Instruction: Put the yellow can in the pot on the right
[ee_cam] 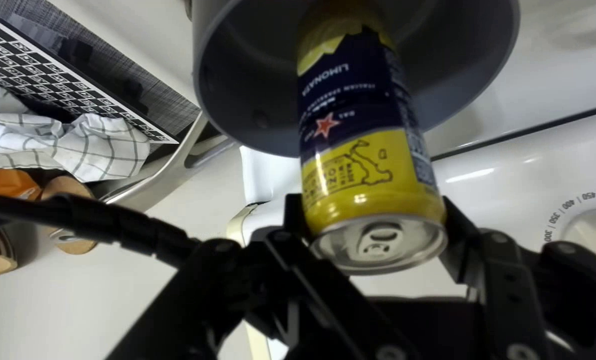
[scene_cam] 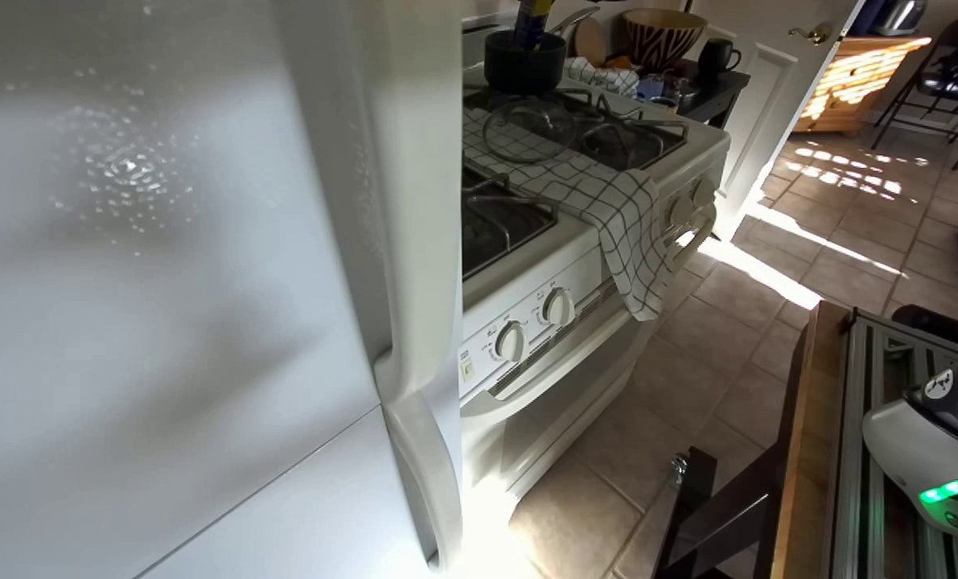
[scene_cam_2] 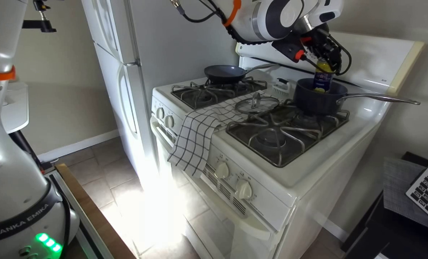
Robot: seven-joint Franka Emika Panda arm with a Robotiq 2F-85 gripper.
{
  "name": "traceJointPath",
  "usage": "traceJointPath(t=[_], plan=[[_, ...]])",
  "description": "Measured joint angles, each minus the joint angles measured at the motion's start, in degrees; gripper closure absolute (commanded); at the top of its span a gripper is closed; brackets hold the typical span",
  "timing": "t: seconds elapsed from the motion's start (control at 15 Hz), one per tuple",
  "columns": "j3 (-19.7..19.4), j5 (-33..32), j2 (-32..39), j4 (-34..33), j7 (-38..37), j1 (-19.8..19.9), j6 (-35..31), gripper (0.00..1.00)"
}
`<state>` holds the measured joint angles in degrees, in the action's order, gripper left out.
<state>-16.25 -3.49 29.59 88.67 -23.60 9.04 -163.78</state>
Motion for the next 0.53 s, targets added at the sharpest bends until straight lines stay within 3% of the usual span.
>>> traceJointPath(t=[0.53], plan=[[1.36, 4.03, 0.06, -3.96, 1.56, 0.58, 5.15, 0.62]])
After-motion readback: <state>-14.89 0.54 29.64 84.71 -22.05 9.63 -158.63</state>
